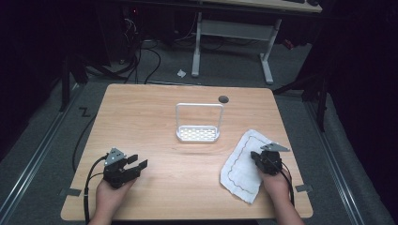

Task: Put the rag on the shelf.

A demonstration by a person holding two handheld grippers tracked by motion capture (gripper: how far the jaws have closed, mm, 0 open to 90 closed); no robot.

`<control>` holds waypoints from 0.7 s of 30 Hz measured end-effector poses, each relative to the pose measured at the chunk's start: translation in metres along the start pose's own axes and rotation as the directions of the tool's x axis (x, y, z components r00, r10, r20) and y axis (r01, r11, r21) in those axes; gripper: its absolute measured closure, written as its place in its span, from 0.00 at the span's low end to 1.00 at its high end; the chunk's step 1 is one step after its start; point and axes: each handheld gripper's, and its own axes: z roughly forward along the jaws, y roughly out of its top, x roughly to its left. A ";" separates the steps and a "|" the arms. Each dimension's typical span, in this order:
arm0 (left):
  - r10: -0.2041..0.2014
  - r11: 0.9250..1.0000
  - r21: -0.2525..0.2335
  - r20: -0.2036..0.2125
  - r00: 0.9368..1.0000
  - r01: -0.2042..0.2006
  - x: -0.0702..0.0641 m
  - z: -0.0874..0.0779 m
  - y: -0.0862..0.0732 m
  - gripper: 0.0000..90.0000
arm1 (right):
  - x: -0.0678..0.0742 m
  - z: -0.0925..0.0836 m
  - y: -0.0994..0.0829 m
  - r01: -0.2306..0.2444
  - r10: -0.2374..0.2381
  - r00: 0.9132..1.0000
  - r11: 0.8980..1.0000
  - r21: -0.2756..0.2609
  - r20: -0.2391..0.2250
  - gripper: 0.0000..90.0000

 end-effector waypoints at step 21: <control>0.074 0.997 0.027 0.057 0.996 -0.076 -0.026 0.013 0.000 0.52 | 0.052 -0.007 -0.007 0.124 -0.122 0.982 0.992 0.006 -0.146 1.00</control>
